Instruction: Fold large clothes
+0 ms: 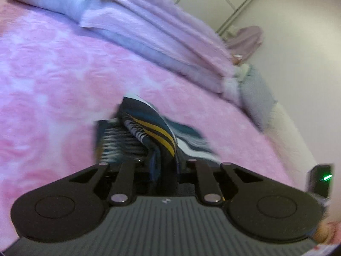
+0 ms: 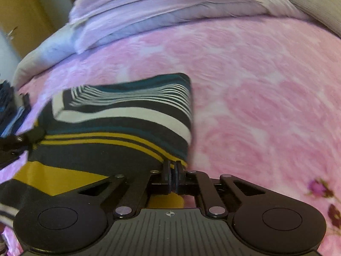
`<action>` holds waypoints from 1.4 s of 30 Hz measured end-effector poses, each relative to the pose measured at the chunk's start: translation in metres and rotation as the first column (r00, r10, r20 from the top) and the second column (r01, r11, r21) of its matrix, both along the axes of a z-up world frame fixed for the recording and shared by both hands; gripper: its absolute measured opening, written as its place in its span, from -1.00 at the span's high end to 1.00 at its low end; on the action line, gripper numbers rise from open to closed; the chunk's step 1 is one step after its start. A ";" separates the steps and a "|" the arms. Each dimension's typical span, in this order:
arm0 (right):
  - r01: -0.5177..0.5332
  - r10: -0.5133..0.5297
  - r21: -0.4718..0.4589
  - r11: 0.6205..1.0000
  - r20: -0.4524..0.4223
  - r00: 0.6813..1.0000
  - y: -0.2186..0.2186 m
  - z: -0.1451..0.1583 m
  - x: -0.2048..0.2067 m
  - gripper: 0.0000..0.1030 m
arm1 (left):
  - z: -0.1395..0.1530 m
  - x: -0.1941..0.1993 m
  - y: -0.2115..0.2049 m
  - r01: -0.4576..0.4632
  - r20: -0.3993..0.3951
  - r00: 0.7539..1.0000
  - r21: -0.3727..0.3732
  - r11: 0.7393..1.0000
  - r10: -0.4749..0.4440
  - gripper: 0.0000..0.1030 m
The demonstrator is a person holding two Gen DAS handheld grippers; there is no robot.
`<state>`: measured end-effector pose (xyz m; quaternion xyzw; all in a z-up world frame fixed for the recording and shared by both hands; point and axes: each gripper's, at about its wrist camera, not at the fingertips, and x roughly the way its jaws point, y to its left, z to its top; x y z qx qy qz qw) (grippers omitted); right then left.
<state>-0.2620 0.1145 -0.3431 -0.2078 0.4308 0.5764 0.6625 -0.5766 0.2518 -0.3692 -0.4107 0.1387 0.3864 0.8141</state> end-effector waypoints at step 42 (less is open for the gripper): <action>-0.290 0.287 0.290 0.912 0.053 0.957 -0.106 -0.054 -0.042 0.72 | -0.045 -0.037 -0.125 -0.195 -0.132 0.972 0.022 0.981 0.196 0.64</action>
